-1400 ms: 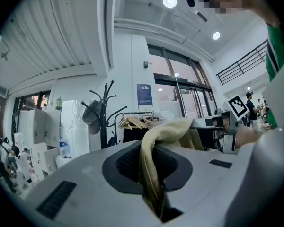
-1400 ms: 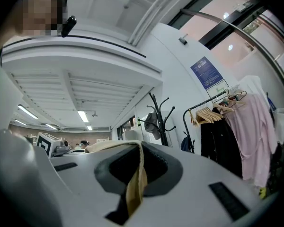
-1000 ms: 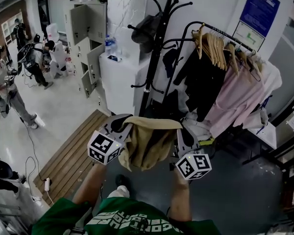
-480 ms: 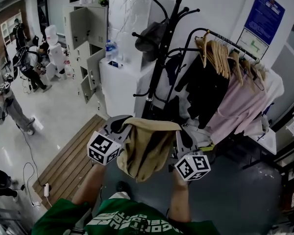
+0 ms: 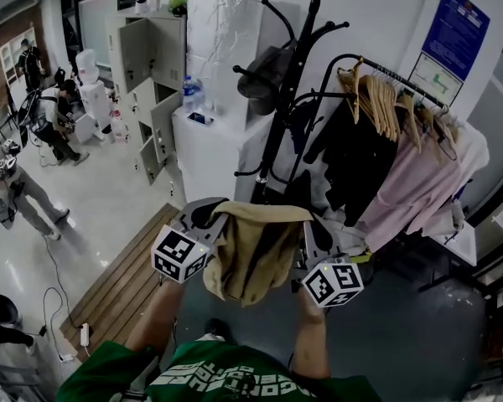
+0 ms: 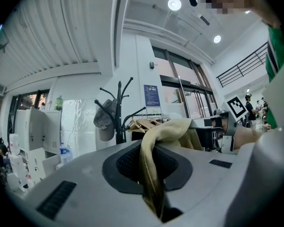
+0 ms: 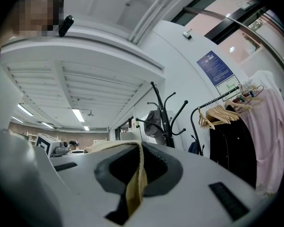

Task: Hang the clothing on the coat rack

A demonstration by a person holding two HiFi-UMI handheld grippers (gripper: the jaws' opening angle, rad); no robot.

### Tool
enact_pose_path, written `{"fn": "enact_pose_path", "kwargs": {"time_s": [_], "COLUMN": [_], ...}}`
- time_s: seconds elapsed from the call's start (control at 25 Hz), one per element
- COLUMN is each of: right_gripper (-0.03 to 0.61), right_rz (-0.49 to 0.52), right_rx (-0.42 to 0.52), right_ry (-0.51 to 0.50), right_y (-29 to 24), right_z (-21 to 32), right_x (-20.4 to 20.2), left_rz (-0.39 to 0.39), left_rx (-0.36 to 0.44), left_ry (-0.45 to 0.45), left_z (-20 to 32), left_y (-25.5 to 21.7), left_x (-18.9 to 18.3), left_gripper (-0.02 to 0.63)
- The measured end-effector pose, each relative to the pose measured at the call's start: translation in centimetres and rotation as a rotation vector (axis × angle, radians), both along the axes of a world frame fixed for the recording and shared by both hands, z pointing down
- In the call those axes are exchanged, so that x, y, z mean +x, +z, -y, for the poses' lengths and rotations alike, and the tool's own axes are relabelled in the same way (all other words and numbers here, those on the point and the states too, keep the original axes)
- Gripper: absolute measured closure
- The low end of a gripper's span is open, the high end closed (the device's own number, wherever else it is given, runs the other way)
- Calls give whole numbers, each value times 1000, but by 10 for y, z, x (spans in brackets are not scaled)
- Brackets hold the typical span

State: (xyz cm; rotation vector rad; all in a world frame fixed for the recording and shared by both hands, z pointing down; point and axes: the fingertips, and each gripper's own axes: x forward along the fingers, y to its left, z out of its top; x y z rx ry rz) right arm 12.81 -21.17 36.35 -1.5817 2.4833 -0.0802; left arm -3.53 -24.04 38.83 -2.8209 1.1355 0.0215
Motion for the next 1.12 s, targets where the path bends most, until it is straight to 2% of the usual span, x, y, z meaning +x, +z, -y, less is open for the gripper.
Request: {"fn": "enact_pose_path", "kwargs": {"time_s": [0.48, 1.12], "right_gripper": [563, 563], "right_rz": [11, -8], "right_rx": [37, 100], "right_ry": [31, 63], "right_y": [-13, -38], "right_z": [39, 70], "right_x": [-18, 1], "left_rz": [5, 13], "left_rx": [30, 92], "left_ry": [40, 75], "left_z": [45, 88], "left_y": [-15, -42], "left_x": [-17, 5], "left_gripper": [589, 589]}}
